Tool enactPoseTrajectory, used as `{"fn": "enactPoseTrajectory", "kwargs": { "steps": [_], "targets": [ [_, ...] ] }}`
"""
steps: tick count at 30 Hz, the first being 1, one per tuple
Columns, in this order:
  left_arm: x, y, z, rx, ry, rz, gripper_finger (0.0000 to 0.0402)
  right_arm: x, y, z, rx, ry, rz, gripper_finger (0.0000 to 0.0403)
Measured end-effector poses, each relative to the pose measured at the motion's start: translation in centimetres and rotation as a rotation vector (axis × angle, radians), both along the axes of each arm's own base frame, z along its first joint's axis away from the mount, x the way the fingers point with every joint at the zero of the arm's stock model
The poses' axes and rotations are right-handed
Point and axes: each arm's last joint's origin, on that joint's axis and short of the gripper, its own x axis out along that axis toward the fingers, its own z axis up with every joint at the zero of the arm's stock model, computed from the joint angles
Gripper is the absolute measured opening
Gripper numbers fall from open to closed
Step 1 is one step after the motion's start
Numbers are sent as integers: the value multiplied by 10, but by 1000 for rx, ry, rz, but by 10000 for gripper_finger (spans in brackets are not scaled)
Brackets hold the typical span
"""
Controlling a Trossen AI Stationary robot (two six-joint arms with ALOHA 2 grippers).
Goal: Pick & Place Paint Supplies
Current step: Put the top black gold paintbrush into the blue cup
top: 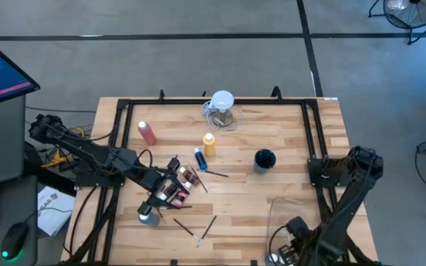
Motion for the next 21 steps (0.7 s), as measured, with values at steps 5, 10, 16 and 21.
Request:
{"fn": "enactPoseTrajectory", "kwargs": {
  "steps": [5,10,16,21],
  "targets": [
    [0,1,1,6,-11,5,219,10,-4,0,31,4,-4,18],
    [0,1,1,13,-20,5,219,16,-1,-1,78,-4,-15,16],
    [0,1,1,18,-26,5,219,17,-1,-1,84,2,-38,18],
    [0,1,1,25,-29,5,219,17,-1,-1,92,17,-51,21]
  ]
}}
